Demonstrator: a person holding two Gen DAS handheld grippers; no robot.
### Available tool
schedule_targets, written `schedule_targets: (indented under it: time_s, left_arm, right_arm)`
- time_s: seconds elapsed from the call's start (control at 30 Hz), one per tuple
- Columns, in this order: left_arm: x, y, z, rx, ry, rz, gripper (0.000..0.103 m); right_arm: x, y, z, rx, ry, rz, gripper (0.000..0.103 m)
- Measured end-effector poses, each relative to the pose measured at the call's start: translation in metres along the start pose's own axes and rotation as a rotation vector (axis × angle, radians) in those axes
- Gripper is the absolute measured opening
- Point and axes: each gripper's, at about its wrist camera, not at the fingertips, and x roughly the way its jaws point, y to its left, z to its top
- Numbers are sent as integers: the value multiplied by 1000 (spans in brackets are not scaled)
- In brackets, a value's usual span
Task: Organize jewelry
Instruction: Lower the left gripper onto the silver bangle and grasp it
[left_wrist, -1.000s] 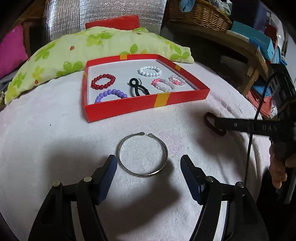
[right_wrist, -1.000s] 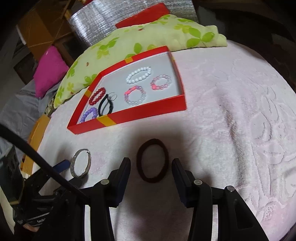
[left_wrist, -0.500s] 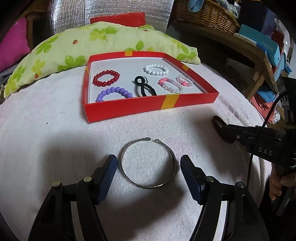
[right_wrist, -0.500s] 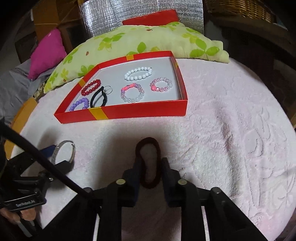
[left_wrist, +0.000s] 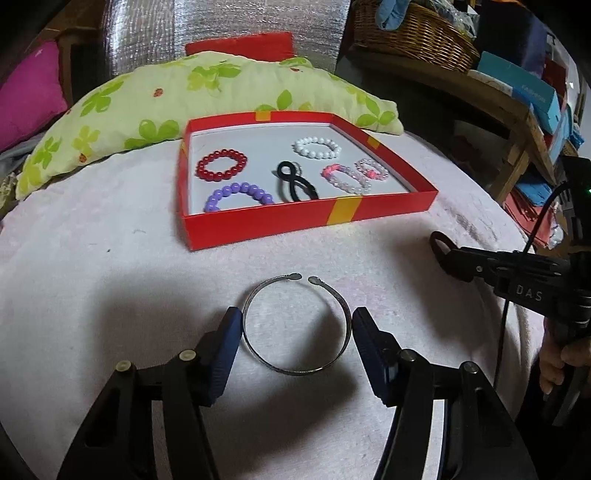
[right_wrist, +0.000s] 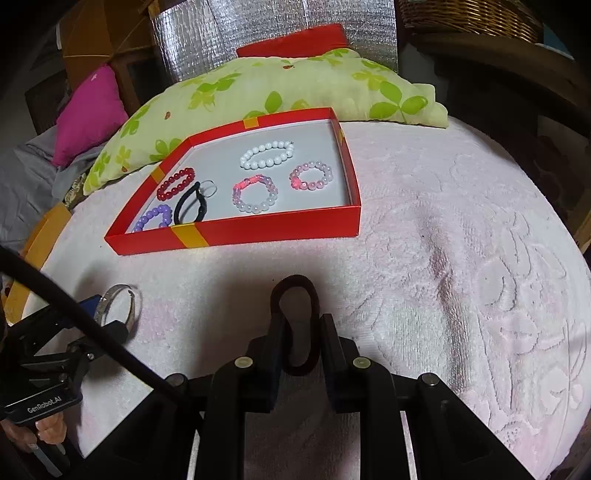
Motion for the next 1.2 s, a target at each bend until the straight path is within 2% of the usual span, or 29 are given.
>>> schedule_targets:
  time_s: [0.17, 0.33, 0.43, 0.5, 0.7, 0.77, 0.87, 0.97, 1.07, 1.2]
  left_arm:
    - [-5, 3, 1, -1, -16, 64, 63]
    - [-1, 10, 1, -20, 3, 114, 63]
    - [6, 14, -1, -37, 39, 121, 63]
    - [7, 13, -1, -35, 36, 127, 63]
    - [8, 10, -4, -22, 41, 140, 64]
    - [8, 9, -4, -14, 41, 145, 64]
    - [8, 8, -4, -14, 42, 144, 66]
    - [8, 8, -4, -14, 41, 145, 66]
    - [9, 8, -5, -12, 41, 146, 66]
    - [9, 8, -5, -8, 39, 148, 66]
  right_arm:
    - [-2, 0, 0, 0, -10, 7, 20]
    - [1, 4, -1, -8, -1, 13, 20]
    - [5, 7, -2, -17, 10, 5, 20]
    - [6, 7, -2, -16, 10, 2, 21]
    - [7, 5, -3, 0, 12, 6, 27]
    - [8, 6, -3, 2, 15, 19, 39]
    - [8, 13, -4, -33, 9, 4, 43]
    - [8, 19, -6, -75, 4, -24, 41]
    - [8, 20, -7, -92, -3, -53, 27]
    - [8, 21, -8, -112, -10, -68, 21]
